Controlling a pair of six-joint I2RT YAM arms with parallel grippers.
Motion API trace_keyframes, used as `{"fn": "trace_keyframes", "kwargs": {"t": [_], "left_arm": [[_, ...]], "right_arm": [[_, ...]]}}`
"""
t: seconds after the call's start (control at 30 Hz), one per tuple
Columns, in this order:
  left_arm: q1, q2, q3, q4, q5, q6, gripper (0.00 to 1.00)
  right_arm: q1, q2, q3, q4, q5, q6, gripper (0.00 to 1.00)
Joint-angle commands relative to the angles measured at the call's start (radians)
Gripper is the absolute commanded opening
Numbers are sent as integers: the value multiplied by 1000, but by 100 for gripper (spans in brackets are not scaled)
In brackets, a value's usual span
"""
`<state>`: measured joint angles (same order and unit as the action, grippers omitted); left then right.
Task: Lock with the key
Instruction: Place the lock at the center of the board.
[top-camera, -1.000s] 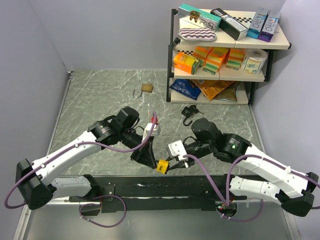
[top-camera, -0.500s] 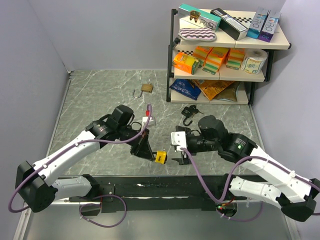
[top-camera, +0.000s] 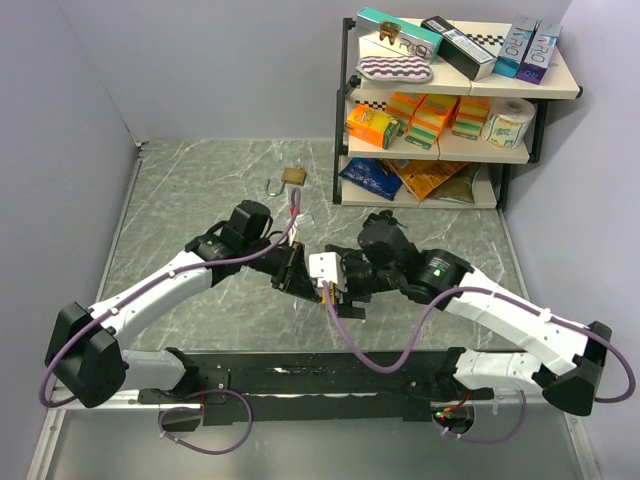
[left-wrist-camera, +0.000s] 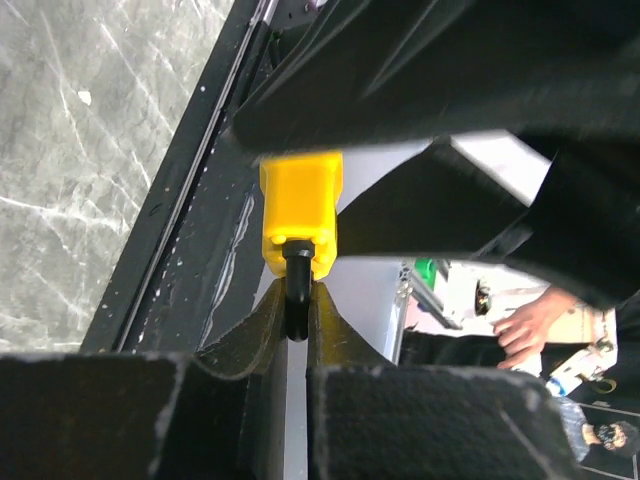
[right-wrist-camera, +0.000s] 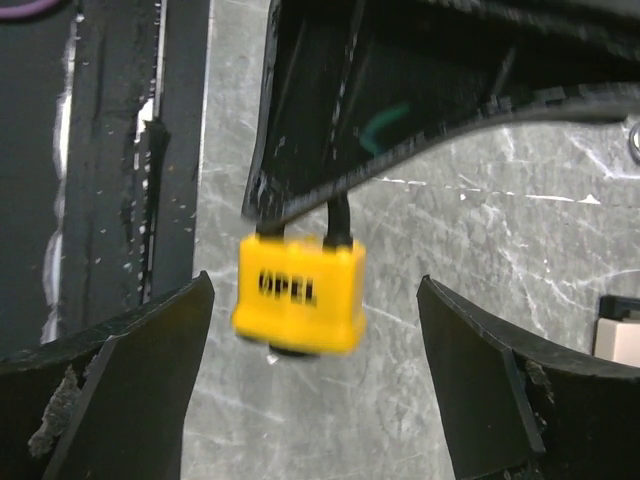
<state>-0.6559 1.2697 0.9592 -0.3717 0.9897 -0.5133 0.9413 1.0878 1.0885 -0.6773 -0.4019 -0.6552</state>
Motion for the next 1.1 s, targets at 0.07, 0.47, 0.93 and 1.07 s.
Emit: {"fn": "trace_keyframes", "kwargs": {"t": [0.07, 0.47, 0.93, 1.07], "left_arm": [[7, 3, 19, 111, 58, -99, 1], [54, 16, 12, 102, 1, -99, 28], [394, -95, 3, 96, -279, -54, 96], [447, -92, 7, 89, -284, -57, 96]], "right_arm": [[39, 41, 41, 64, 97, -18, 83], [48, 11, -15, 133, 202, 14, 0], [-417, 155, -108, 58, 253, 730, 0], [-463, 199, -151, 93, 305, 851, 0]]}}
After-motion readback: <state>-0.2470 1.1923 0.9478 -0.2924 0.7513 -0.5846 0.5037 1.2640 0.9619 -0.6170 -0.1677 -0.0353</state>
